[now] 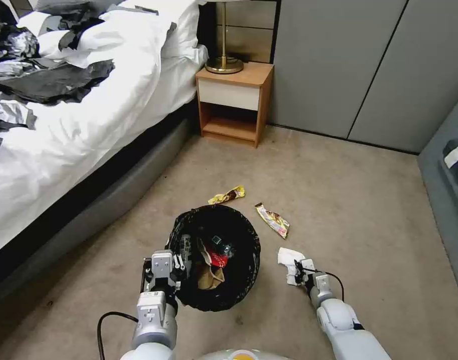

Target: Pick up the trash bin, then pick up the garbage from the floor and place it into the trash bin.

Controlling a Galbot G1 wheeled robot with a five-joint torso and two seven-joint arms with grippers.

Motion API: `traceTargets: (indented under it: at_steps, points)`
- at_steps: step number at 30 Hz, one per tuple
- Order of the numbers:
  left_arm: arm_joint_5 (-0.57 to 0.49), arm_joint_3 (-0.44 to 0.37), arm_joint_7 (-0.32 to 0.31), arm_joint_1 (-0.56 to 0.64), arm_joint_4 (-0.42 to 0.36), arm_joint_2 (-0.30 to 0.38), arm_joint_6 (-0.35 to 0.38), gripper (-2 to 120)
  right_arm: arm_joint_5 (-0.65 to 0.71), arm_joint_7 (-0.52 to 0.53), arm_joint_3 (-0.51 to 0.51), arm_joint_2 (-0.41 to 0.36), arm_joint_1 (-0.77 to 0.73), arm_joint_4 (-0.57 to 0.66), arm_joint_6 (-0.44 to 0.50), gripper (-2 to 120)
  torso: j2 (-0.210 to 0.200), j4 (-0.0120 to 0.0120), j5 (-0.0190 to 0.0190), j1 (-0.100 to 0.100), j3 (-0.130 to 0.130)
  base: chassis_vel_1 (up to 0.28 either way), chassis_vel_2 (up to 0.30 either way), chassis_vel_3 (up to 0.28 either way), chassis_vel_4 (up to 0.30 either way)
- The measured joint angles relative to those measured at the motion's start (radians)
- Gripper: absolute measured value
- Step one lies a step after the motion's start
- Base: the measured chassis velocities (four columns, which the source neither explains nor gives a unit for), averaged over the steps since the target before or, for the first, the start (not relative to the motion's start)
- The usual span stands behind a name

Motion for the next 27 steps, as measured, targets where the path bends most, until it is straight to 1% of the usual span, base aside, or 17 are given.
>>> traceTargets:
  at_steps: [1, 5, 6, 7, 8, 9, 10, 11, 12, 13, 14, 15, 17, 18, 19, 21, 27]
  points:
    - [0.000, 0.000, 0.000, 0.000, 0.000, 0.000, 0.000, 1, 0.000, 0.000, 0.000, 0.000, 0.000, 0.000, 0.000, 0, 0.000, 0.0000, 0.0000, 0.000, 0.000, 0.000, 0.000, 0.000, 0.000]
    - [-0.001, 0.002, 0.000, -0.005, 0.000, 0.001, 0.002, 1, -0.003, -0.006, 0.004, -0.008, -0.044, 0.110, 0.010, 0, 0.000, 0.0003, 0.0002, 0.000, 0.000, 0.000, 0.000, 0.000, 0.000]
    - [-0.003, 0.005, 0.000, -0.008, 0.000, 0.003, 0.003, 1, -0.006, -0.017, 0.006, -0.018, -0.082, 0.221, 0.022, 0, 0.000, 0.0000, 0.0004, 0.000, 0.000, 0.000, 0.000, 0.000, 0.000]
    - [-0.003, 0.006, 0.001, -0.010, 0.002, 0.004, 0.004, 1, -0.006, -0.019, 0.006, -0.022, -0.097, 0.274, 0.032, 0, 0.000, 0.0001, 0.0004, 0.000, 0.000, 0.000, 0.000, 0.000, 0.000]
    - [-0.003, 0.006, 0.001, -0.010, 0.002, 0.004, 0.004, 1, -0.006, -0.019, 0.006, -0.022, -0.097, 0.274, 0.032, 0, 0.000, 0.0001, 0.0004, 0.000, 0.000, 0.000, 0.000, 0.000, 0.000]
    - [-0.003, 0.006, 0.002, -0.012, 0.005, 0.004, 0.004, 1, -0.006, -0.023, 0.006, -0.025, -0.107, 0.317, 0.044, 0, 0.000, 0.0002, 0.0002, 0.000, 0.000, 0.000, 0.000, 0.000, 0.000]
    - [-0.003, 0.008, 0.001, -0.012, 0.008, 0.005, 0.004, 1, -0.001, -0.045, 0.006, -0.032, -0.128, 0.406, 0.077, 0, 0.000, 0.0001, 0.0000, 0.000, 0.000, 0.000, 0.000, 0.000, 0.000]
    - [-0.003, 0.008, 0.001, -0.012, 0.008, 0.005, 0.004, 1, -0.001, -0.045, 0.006, -0.032, -0.128, 0.406, 0.077, 0, 0.000, 0.0001, 0.0000, 0.000, 0.000, 0.000, 0.000, 0.000, 0.000]
    - [-0.003, 0.011, 0.001, -0.012, 0.012, 0.006, 0.004, 1, 0.008, -0.090, 0.004, -0.035, -0.143, 0.509, 0.122, 0, 0.000, 0.0005, 0.0005, 0.000, 0.000, 0.000, 0.000, 0.000, 0.000]
    - [-0.003, 0.013, 0.001, -0.012, 0.013, 0.007, 0.004, 1, 0.012, -0.108, 0.004, -0.037, -0.147, 0.545, 0.140, 0, 0.000, 0.0008, 0.0004, 0.000, 0.000, 0.000, 0.000, 0.000, 0.000]
    - [-0.002, 0.016, 0.001, -0.012, 0.017, 0.008, 0.004, 1, 0.026, -0.183, 0.002, -0.040, -0.162, 0.657, 0.195, 0, 0.000, 0.0007, -0.0002, 0.000, 0.000, 0.000, 0.000, 0.000, 0.000]
    - [-0.002, 0.016, 0.001, -0.012, 0.017, 0.008, 0.004, 1, 0.026, -0.183, 0.002, -0.040, -0.162, 0.657, 0.195, 0, 0.000, 0.0007, -0.0002, 0.000, 0.000, 0.000, 0.000, 0.000, 0.000]
    - [-0.001, 0.020, 0.002, -0.011, 0.021, 0.008, 0.004, 1, 0.045, -0.297, -0.015, -0.046, -0.186, 0.802, 0.242, 0, 0.000, 0.0006, -0.0001, 0.000, 0.000, 0.000, 0.000, 0.000, 0.000]
    - [0.000, 0.021, 0.002, -0.011, 0.021, 0.008, 0.004, 1, 0.049, -0.322, -0.026, -0.048, -0.196, 0.840, 0.249, 0, 0.000, 0.0006, 0.0000, 0.000, 0.000, 0.000, 0.000, 0.000, 0.000]
    - [0.000, 0.021, 0.002, -0.011, 0.021, 0.008, 0.004, 1, 0.049, -0.322, -0.026, -0.048, -0.196, 0.840, 0.249, 0, 0.000, 0.0006, 0.0000, 0.000, 0.000, 0.000, 0.000, 0.000, 0.000]
    - [0.001, 0.023, 0.002, -0.012, 0.025, 0.007, 0.003, 1, 0.045, -0.384, -0.068, -0.056, -0.239, 0.939, 0.265, 0, 0.000, 0.0006, -0.0001, 0.000, 0.000, 0.000, 0.000, 0.000, 0.000]
    - [0.002, 0.025, 0.002, -0.013, 0.029, 0.006, 0.002, 1, -0.010, -0.436, -0.105, -0.064, -0.299, 0.943, 0.307, 0, 0.000, 0.0005, 0.0004, 0.000, 0.000, 0.000, 0.000, 0.000, 0.000]
